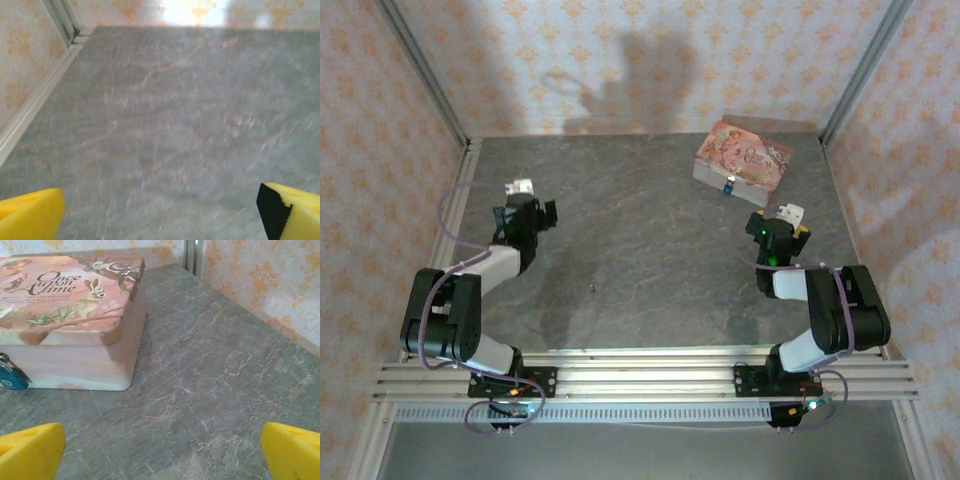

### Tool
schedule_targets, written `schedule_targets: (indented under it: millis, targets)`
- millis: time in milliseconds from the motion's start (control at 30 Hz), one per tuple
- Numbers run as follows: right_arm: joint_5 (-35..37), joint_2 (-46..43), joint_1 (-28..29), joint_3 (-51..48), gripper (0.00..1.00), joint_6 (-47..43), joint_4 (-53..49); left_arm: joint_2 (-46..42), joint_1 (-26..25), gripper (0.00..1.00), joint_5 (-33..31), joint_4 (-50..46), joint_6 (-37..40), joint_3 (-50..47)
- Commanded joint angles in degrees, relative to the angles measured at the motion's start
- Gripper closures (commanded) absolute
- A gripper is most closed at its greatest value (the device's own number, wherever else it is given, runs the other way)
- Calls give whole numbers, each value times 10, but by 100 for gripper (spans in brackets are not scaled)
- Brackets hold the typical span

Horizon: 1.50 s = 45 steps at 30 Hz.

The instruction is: Unlock the padlock with the key

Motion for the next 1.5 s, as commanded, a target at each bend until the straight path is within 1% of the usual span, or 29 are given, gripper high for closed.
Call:
schedule_targets:
  millis: [0,67,133,200,267,367,467,567,633,767,867,933,1067,1200,1267,1367,1467]
  targets:
    - [18,-53,3,30,1,-5,-101,3,1,0,27,-151,-46,92]
    - [48,-92,3,97,1,25,-242,26,-9,0,64,-172,-77,143]
    - [51,-105,0,153,1,60,-330,58,-26,0,94,-183,-102,192]
    - [47,-100,0,216,1,99,-411,102,-49,0,111,-203,-127,253]
    - [54,-75,-4,295,1,161,-530,159,-75,0,132,-230,-147,329]
    - [46,-21,-19,394,0,241,-669,258,-112,3,169,-289,-162,460]
    - [-20,28,-41,458,0,280,-748,356,-144,6,202,-356,-168,602]
    - [-80,62,-58,494,2,300,-785,445,-168,9,233,-405,-178,729]
    - [-102,77,-64,505,4,313,-799,500,-178,11,258,-423,-190,805]
    - [-108,90,-66,501,6,329,-794,596,-193,16,322,-430,-226,937]
    - [-119,111,-67,512,9,332,-791,659,-202,20,355,-425,-249,1025]
    - [-129,126,-67,523,12,332,-794,691,-206,22,374,-407,-270,1065]
    - [-135,142,-67,536,14,331,-798,724,-211,24,394,-333,-321,1084]
    - [-143,134,-67,536,17,330,-813,744,-218,26,400,-275,-368,1085]
    - [-143,118,-68,530,18,327,-821,747,-223,27,401,-278,-368,1088]
    - [-151,82,-66,517,23,319,-831,743,-228,28,397,-307,-355,1088]
    - [-141,47,-36,518,26,313,-847,735,-229,28,390,-332,-347,1084]
